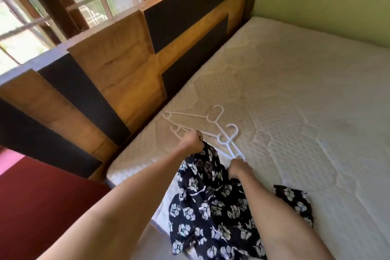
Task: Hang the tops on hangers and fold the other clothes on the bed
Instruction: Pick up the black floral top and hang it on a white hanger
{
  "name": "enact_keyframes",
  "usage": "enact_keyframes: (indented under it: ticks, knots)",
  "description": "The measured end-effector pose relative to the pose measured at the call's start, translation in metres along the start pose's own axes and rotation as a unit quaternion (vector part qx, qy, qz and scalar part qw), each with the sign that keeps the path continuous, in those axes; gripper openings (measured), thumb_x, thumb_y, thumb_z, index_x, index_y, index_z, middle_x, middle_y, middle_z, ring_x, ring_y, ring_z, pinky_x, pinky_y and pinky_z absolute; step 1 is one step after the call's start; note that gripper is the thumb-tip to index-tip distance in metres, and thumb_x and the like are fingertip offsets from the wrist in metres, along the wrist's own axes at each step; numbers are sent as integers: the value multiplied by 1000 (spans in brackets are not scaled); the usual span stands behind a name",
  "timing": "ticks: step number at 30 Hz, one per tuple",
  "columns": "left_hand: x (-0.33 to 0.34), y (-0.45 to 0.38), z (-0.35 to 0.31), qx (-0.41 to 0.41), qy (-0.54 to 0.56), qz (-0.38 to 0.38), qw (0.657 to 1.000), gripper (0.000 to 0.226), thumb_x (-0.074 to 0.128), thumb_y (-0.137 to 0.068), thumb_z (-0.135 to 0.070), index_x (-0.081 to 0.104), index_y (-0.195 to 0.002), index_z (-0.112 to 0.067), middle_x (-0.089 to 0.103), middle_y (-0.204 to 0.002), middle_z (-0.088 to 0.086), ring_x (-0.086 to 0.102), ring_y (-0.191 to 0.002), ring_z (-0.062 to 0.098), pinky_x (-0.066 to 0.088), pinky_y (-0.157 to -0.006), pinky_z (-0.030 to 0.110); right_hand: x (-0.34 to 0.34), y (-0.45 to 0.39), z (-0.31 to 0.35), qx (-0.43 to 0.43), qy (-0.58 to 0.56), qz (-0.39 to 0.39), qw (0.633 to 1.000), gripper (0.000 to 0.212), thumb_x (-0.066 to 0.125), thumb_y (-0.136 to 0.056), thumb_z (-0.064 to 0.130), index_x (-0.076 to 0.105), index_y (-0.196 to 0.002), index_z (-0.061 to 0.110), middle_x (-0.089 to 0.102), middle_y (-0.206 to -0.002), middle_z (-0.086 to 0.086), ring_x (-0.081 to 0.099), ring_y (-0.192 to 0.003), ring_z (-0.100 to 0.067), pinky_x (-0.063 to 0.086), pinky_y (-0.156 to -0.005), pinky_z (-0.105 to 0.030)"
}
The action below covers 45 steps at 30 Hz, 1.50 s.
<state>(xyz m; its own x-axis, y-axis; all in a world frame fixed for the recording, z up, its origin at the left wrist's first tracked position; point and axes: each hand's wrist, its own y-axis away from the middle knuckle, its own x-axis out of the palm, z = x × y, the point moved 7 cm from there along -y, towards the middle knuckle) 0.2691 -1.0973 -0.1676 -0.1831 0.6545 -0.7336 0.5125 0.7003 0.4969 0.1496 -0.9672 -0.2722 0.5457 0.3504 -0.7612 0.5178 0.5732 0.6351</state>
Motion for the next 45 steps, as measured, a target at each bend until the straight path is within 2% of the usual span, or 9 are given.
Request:
enact_keyframes:
  ticks: [10, 16, 20, 27, 31, 35, 37, 41, 45]
  knots:
    - [-25, 13, -56, 53, 7, 1, 999, 23, 44, -98, -21, 58, -108, -6, 57, -94, 6, 54, -83, 21, 42, -70, 28, -82, 50, -16, -23, -110, -218, 970, 30, 50, -86, 3, 43, -115, 5, 64, -102, -16, 60, -95, -35, 44, -75, -37]
    - [-84, 66, -138, 101, 59, -25, 993, 34, 38, -99, -22, 58, -117, -2, 62, -113, 17, 60, -104, 32, 49, -86, 37, -195, 131, -46, -6, -185, -243, 952, 10, 48, -85, 9, 56, -82, 15, 60, -87, -6, 57, -79, -27, 33, -59, -26]
    - [-123, 105, -194, 134, 106, -53, 984, 32, 37, -101, -25, 56, -114, -4, 62, -98, 11, 60, -75, 19, 51, -58, 24, -256, 202, -83, 20, -260, -293, 920, 28, 55, -83, 20, 40, -59, 18, 44, -60, 2, 37, -51, -14, 21, -50, -22]
    - [-171, 179, -283, 224, 10, -144, 964, 51, 46, -97, -21, 26, -142, -8, 51, -126, 25, 53, -113, 40, 46, -87, 42, -316, 301, -121, -78, -384, -341, 854, 49, 57, -80, 61, 57, -68, 14, 52, -58, 3, 47, -53, -14, 34, -52, -25]
    - [-187, 221, -326, 281, -95, -172, 939, 35, 46, -96, -19, 50, -129, -7, 58, -122, 19, 56, -111, 34, 46, -87, 38, -334, 353, -158, -72, -363, -388, 844, 56, 49, -81, 67, 46, -55, 18, 56, -61, 0, 50, -56, -17, 34, -55, -26]
    - [-184, 252, -363, 312, -139, -198, 919, 30, 45, -96, -14, 55, -124, -5, 60, -121, 18, 58, -107, 34, 49, -87, 38, -354, 387, -175, -52, -267, -425, 864, 57, 46, -79, 72, 56, -94, 18, 57, -86, 7, 58, -92, -19, 43, -83, -32]
    - [-178, 272, -382, 338, -135, -207, 908, 27, 47, -96, -12, 56, -121, -6, 60, -118, 18, 59, -104, 33, 48, -83, 36, -368, 401, -172, -51, -290, -483, 825, 61, 53, -76, 72, 57, -100, 15, 63, -95, 3, 61, -96, -22, 46, -88, -36]
    - [-177, 310, -413, 404, -72, -233, 882, 32, 56, -93, -17, 48, -123, -10, 62, -111, 14, 61, -89, 29, 49, -73, 35, -374, 415, -190, -28, -441, -491, 751, 59, 58, -73, 70, 48, -63, 13, 57, -66, -1, 57, -62, -20, 50, -59, -34]
    - [-207, 322, -405, 322, 104, -313, 887, 52, 66, -86, -23, 32, -122, -5, 60, -98, 14, 60, -81, 31, 53, -69, 42, -368, 427, -225, -43, -556, -490, 670, 58, 55, -77, 68, 52, -70, 10, 49, -57, 4, 44, -46, -10, 33, -37, -19]
